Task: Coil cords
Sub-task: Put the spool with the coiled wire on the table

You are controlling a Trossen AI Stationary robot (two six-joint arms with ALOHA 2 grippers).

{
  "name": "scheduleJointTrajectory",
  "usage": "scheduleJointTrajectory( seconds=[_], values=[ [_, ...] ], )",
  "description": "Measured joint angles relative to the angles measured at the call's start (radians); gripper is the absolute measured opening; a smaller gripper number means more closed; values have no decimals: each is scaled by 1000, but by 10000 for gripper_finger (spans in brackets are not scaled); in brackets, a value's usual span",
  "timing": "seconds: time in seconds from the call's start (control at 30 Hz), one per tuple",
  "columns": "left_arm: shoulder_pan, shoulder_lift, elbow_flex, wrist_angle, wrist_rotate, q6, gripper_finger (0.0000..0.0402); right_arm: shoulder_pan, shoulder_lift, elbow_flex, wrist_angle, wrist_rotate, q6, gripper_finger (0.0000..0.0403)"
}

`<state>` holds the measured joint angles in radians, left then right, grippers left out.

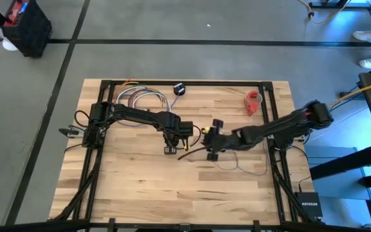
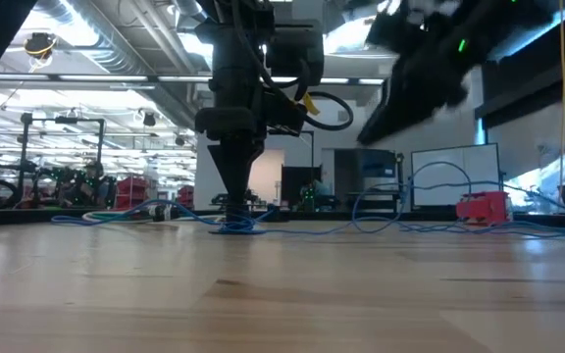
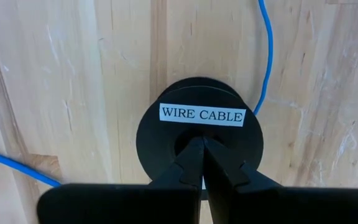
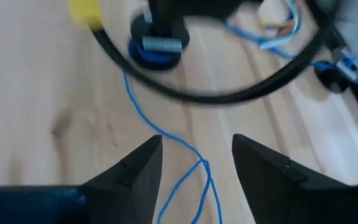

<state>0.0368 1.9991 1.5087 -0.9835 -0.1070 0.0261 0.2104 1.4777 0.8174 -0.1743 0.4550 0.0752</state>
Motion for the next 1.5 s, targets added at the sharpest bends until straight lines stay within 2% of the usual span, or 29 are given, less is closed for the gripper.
scheduleJointTrajectory(
  seconds=[0.13,0.33,0.5,0.63,0.7,0.8,0.97,1.0,1.07,1.27,1.33,1.5],
  values=[
    [0,0,0,0,0,8,4,-39,124,-25,79,-6,-42,198],
    [-3,0,0,8,0,11,4,-118,231,-78,337,-188,-102,198],
    [-4,0,0,7,0,7,4,-176,313,-79,442,-333,-155,198],
    [-4,0,0,8,0,7,4,-208,371,-72,490,-376,-158,195],
    [-4,0,0,7,0,7,4,-219,387,-68,492,-402,-158,183],
    [-4,0,0,10,0,7,4,-224,399,-68,481,-432,-158,139],
    [-4,0,0,11,0,7,4,-222,399,-66,452,-427,-209,26],
    [-4,0,0,12,0,7,4,-222,399,-65,443,-423,-218,14],
    [-4,0,0,13,0,7,4,-207,399,-63,414,-401,-231,13],
    [-4,0,0,13,0,13,4,-109,382,-61,314,-240,-231,5],
    [-5,0,0,14,0,13,4,-66,375,-62,283,-188,-199,8],
    [-4,0,0,6,0,14,4,39,305,-67,102,-135,-69,4]
  ],
)
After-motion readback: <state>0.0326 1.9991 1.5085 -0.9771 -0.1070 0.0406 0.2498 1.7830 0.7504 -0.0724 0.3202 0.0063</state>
